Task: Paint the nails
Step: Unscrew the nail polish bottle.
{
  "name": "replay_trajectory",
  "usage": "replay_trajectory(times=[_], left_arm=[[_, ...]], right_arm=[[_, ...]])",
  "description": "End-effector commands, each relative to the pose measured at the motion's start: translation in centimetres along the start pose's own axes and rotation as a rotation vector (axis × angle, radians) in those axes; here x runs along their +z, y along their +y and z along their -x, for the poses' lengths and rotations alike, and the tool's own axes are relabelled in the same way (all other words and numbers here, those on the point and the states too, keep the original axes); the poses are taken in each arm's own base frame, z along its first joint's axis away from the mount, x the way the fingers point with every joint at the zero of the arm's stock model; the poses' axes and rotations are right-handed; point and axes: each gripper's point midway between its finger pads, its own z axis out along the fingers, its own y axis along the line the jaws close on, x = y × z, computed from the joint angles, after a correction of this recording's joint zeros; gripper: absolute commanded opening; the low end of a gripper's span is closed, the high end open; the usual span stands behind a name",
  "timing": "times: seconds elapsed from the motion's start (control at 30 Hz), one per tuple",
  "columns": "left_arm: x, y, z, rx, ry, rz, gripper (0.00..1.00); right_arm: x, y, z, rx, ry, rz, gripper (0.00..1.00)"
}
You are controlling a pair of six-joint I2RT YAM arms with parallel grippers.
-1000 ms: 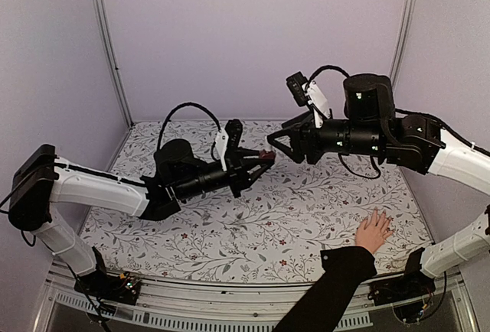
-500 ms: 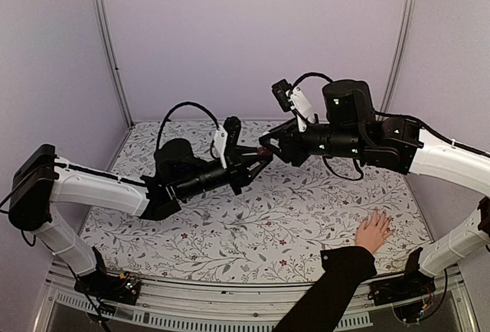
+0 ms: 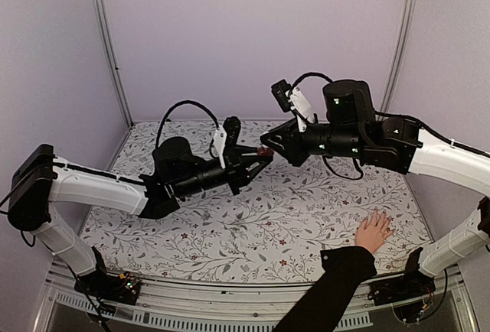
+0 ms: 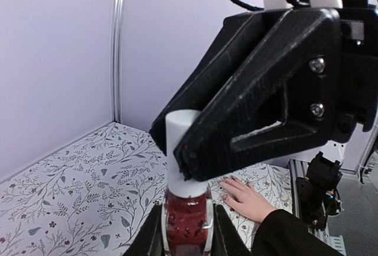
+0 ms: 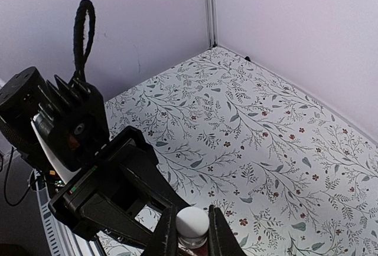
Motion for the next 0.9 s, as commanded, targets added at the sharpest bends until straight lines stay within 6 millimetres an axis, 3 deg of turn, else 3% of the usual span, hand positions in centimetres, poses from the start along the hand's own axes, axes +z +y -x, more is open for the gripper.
replay_trajectory(times=[0.0,0.53,0.7,0.87], left_arm=[[-1.1,-3.5,2.8,0.067,-0.068,-0.188,0.0],[-5.4,-10.7,4.8,0.105,-0.11,-0.668,0.0],[-6.3,-11.8,5.4,0.098,-0.119,-0.764,0.0],[-6.0,-11.5,5.6,0.099,-0.118,-0.748,0.0]], right_arm=[[-1.7,2.0,1.3,-0.037,-0.06,0.115,0.0],[-6.6,7.2,1.9,-0.259,-0.139,0.424,0.0],[-7.2,8.6,1.1,-0.309,-0.129,0.515,0.0],[-6.7,8.8,0.1,-0.319,-0.096,0.539,0.0]])
